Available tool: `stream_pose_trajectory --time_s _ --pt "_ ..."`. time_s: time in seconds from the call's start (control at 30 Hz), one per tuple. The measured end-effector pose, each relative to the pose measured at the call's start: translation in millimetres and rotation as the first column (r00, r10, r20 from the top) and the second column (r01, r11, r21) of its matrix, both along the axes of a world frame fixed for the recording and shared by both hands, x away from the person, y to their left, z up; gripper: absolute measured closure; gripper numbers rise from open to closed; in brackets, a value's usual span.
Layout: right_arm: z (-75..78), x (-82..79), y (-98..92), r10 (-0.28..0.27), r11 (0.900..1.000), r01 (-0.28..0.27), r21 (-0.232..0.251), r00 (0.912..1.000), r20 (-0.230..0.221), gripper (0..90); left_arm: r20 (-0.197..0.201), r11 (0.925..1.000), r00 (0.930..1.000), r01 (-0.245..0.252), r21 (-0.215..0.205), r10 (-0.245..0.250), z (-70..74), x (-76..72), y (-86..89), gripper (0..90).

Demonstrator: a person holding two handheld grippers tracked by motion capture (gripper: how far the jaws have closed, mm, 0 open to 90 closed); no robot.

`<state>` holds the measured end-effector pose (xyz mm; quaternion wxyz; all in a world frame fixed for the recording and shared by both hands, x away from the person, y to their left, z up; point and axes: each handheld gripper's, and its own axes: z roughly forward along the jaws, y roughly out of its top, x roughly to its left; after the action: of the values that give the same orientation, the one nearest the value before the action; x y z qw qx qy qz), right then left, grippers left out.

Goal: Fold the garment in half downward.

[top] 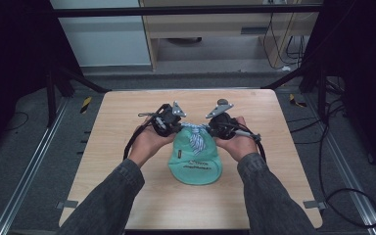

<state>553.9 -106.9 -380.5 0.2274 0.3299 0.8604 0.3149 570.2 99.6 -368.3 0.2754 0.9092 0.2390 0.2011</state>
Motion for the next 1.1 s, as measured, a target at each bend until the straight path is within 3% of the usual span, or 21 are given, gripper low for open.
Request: stream_pose_trajectory --time_s 0.33,0.93,1.1 --pt "-11.1 -9.9 -4.6 -0.006 1.000 0.006 0.013 1.0000 0.003 81.5 0.006 1.0000 1.0000 0.002 0.004 -0.002 -5.9 -2.9 -4.8 85.7" --pt "8.6 -4.0 -14.8 -0.035 0.999 0.033 0.040 0.9985 0.041 81.3 0.023 1.0000 0.9997 0.005 -0.004 -0.005 18.8 13.7 -15.6 85.9" --pt "0.8 -7.7 -18.2 -0.037 0.999 0.035 0.034 0.9984 0.042 81.2 0.028 0.9997 0.9994 0.022 0.013 -0.022 12.7 4.4 -21.8 85.9"
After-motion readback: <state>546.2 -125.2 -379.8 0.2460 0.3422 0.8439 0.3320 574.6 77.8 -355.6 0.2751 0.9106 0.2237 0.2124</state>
